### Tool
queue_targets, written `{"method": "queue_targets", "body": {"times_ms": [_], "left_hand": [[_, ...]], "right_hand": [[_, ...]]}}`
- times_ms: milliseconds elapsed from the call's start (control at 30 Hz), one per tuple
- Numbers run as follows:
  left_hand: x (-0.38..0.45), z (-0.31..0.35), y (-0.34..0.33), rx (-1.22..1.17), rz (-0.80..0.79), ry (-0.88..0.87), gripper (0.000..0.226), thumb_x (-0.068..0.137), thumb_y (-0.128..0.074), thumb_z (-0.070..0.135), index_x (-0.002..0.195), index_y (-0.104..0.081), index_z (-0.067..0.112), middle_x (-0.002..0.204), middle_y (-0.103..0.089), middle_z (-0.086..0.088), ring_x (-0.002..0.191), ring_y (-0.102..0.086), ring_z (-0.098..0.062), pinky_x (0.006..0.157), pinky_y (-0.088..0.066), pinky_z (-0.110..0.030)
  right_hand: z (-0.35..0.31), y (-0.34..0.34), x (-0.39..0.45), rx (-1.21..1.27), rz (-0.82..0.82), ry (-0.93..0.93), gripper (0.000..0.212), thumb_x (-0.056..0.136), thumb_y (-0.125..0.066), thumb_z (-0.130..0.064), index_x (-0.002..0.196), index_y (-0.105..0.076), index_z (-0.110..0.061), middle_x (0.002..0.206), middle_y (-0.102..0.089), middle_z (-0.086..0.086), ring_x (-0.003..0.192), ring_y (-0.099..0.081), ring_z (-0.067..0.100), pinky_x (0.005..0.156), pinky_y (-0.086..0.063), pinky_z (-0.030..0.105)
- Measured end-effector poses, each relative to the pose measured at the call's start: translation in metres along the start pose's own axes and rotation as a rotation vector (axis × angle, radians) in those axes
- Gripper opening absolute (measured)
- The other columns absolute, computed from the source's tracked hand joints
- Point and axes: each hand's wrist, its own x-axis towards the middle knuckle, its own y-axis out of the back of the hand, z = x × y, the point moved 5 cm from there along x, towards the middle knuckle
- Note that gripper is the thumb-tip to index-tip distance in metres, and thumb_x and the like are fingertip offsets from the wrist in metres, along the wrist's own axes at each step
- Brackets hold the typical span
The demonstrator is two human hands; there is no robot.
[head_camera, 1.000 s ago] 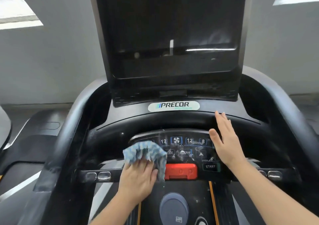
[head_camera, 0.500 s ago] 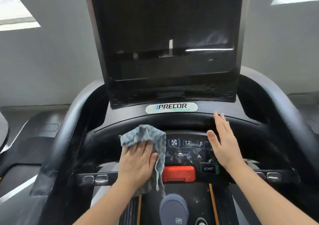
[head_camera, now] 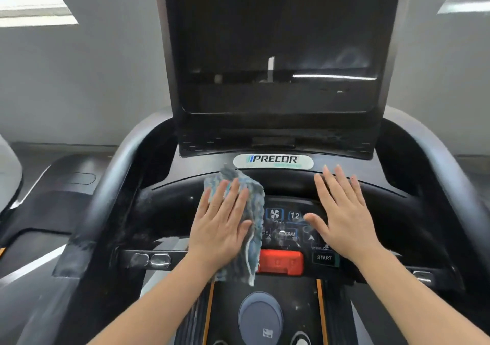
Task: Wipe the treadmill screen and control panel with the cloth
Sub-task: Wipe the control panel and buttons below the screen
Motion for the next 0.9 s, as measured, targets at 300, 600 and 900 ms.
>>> {"method": "queue_targets", "body": {"times_ms": [300, 600, 900], "left_hand": [[-0.035, 0.007, -0.013, 0.001, 0.015, -0.001, 0.06, 0.105, -0.015, 0.046, 0.152, -0.019, 0.009, 0.161, -0.025, -0.014, 0.152, -0.008, -0.031, 0.122, -0.01, -0.054], [-0.081, 0.002, -0.026, -0.012, -0.024, -0.057, 0.059, 0.105, -0.021, 0.043, 0.155, -0.026, 0.011, 0.164, -0.017, -0.011, 0.151, -0.014, -0.033, 0.122, -0.011, -0.052], [0.008, -0.003, 0.002, 0.005, 0.056, -0.053, 0.062, 0.1, -0.034, 0.043, 0.152, -0.029, 0.01, 0.156, -0.036, -0.012, 0.146, -0.029, -0.035, 0.121, -0.015, -0.055]], "right_hand": [[-0.002, 0.0, 0.001, -0.013, -0.044, 0.054, 0.086, 0.097, -0.021, -0.074, 0.153, -0.025, -0.009, 0.162, -0.028, 0.011, 0.153, -0.013, 0.029, 0.121, -0.019, 0.054], [-0.002, 0.0, 0.001, 0.011, -0.058, 0.05, 0.087, 0.097, -0.023, -0.074, 0.155, -0.026, -0.01, 0.163, -0.024, 0.008, 0.154, -0.008, 0.026, 0.123, -0.011, 0.05], [0.0, 0.0, 0.0, 0.059, -0.017, 0.059, 0.088, 0.097, -0.023, -0.074, 0.154, -0.032, -0.007, 0.162, -0.028, 0.008, 0.154, -0.009, 0.026, 0.122, -0.016, 0.053]]}}
